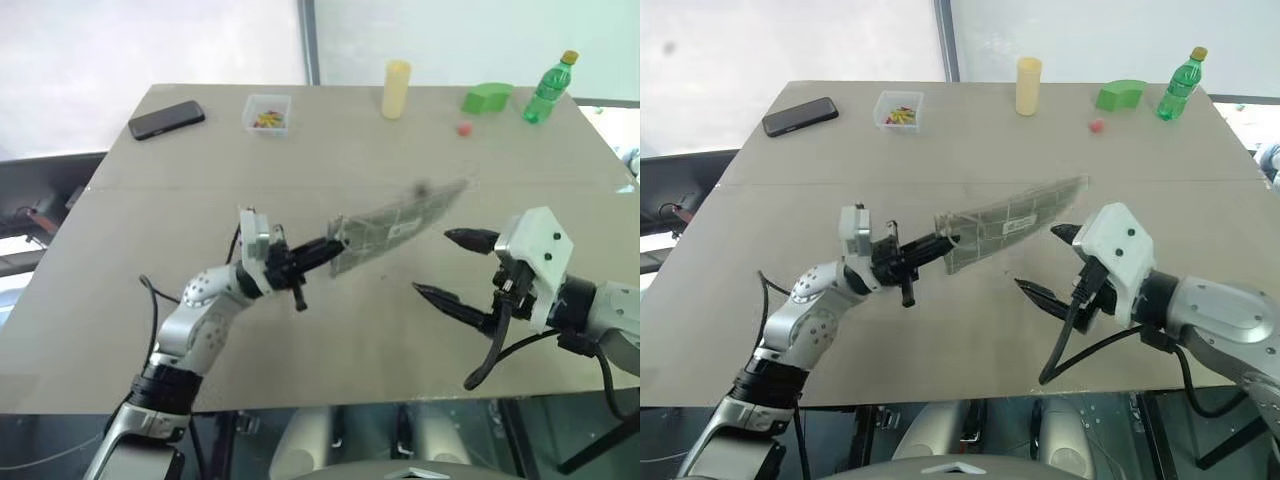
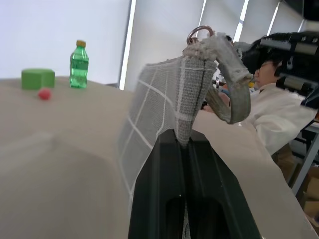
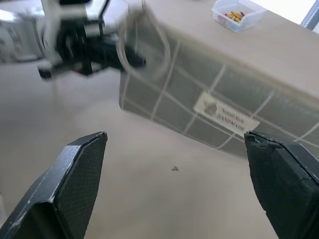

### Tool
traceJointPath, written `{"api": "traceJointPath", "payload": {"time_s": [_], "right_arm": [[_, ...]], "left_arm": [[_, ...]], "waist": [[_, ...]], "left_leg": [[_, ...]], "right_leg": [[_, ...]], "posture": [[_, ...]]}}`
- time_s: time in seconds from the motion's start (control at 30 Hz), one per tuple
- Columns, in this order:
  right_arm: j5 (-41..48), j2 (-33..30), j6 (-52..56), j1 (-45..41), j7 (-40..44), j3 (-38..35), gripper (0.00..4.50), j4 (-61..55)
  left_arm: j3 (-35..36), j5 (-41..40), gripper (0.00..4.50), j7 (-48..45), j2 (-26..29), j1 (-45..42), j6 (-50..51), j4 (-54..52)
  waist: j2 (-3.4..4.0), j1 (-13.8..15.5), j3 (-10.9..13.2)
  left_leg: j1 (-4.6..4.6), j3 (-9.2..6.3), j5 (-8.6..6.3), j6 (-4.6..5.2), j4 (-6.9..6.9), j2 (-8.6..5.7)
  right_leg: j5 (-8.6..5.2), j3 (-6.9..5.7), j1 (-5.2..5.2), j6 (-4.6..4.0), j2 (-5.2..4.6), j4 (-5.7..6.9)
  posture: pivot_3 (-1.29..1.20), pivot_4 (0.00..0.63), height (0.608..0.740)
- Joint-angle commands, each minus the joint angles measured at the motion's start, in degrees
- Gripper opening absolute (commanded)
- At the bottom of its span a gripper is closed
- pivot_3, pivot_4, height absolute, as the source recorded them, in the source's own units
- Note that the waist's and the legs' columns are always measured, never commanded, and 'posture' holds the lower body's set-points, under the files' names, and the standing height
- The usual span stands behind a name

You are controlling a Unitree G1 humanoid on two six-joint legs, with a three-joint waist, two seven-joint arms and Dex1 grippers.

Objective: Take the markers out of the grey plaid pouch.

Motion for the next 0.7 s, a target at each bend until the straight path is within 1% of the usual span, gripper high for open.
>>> {"api": "traceJointPath", "payload": {"time_s": [0.03,0.1,0.17,0.23,0.33,0.4,0.5,0.53,0.6,0.63,0.7], "right_arm": [[3.56,1.38,0.29,-3.05,-4.81,4.15,4.50,1.23],[3.65,3.64,0.44,-5.03,-5.98,8.28,4.50,3.52],[1.90,6.03,0.53,-7.31,-6.20,12.27,4.50,6.28],[1.97,8.54,1.01,-9.04,-6.32,15.05,4.50,9.62],[1.34,11.05,2.26,-13.21,-6.07,18.32,3.70,12.86],[1.16,12.43,3.32,-15.34,-6.71,19.35,2.85,14.99],[0.83,13.09,4.44,-16.30,-6.72,20.16,1.55,16.19],[0.86,13.62,4.76,-16.61,-6.97,20.39,1.01,16.65],[1.01,14.51,5.14,-17.06,-7.27,20.76,0.20,17.08],[1.00,14.89,5.38,-17.18,-7.43,20.83,0.06,17.13],[0.68,15.31,5.85,-17.30,-7.55,20.91,0.06,17.08]], "left_arm": [[1.19,1.78,0.03,-1.31,-1.74,1.63,0.68,-0.98],[1.34,2.93,0.03,-1.75,-2.81,2.64,0.61,-1.01],[1.70,3.64,0.03,-1.93,-3.82,3.01,0.75,-0.80],[1.99,4.47,0.03,-2.10,-4.60,3.14,0.62,-0.68],[2.18,5.33,0.00,-2.40,-5.66,3.21,0.75,-1.19],[2.39,5.72,0.00,-2.44,-6.15,3.24,0.98,-1.58],[2.62,6.16,0.00,-2.55,-6.61,3.39,1.20,-2.19],[2.67,6.25,0.00,-2.53,-6.73,3.49,1.33,-2.53],[2.78,6.38,0.00,-2.40,-6.93,3.62,1.57,-3.00],[2.81,6.52,0.00,-2.49,-6.98,3.65,1.59,-3.16],[2.91,6.71,0.00,-2.45,-7.19,3.58,1.71,-3.32]], "waist": [[-0.02,0.00,0.01],[-0.02,0.00,0.01],[-0.01,-0.05,0.02],[-0.01,-0.10,0.02],[0.01,-0.09,0.03],[0.02,-0.03,0.03],[0.02,0.05,0.03],[0.02,0.03,0.03],[0.02,-0.08,0.03],[0.03,-0.08,0.03],[0.03,-0.06,0.03]], "left_leg": [[-0.03,0.00,0.00,0.00,0.00,0.00],[-0.05,0.00,-0.01,-0.01,0.00,0.01],[-0.05,0.00,-0.02,-0.02,0.00,0.01],[-0.06,0.00,-0.01,0.00,0.00,0.01],[-0.11,0.00,-0.01,0.02,0.00,0.01],[-0.18,0.00,0.00,0.02,0.01,0.01],[-0.21,0.00,-0.02,0.04,0.01,0.00],[-0.23,-0.01,-0.03,0.06,0.01,-0.01],[-0.28,0.00,-0.04,0.07,0.01,-0.02],[-0.32,0.00,-0.04,0.07,0.02,-0.02],[-0.33,0.00,-0.03,0.07,0.02,-0.02]], "right_leg": [[0.00,0.00,-0.02,0.00,0.00,-0.01],[0.00,-0.01,-0.04,-0.02,0.00,-0.02],[-0.01,0.00,-0.06,-0.04,-0.01,-0.02],[0.00,0.01,-0.07,-0.05,0.00,-0.03],[0.02,0.00,-0.10,-0.04,0.00,-0.03],[0.03,-0.01,-0.16,-0.05,0.01,-0.03],[0.04,-0.03,-0.16,-0.05,0.01,-0.04],[0.04,-0.03,-0.15,-0.05,0.01,-0.06],[0.05,-0.03,-0.15,-0.05,0.01,-0.09],[0.05,-0.03,-0.17,-0.05,0.02,-0.09],[0.05,-0.03,-0.19,-0.05,0.02,-0.09]], "posture": [[0.00,0.150,0.740],[0.00,0.150,0.740],[0.00,0.150,0.740],[0.00,0.150,0.740],[0.00,0.150,0.740],[0.00,0.150,0.740],[0.00,0.150,0.740],[0.00,0.150,0.740],[0.00,0.150,0.740],[0.00,0.150,0.740],[0.00,0.150,0.740]]}}
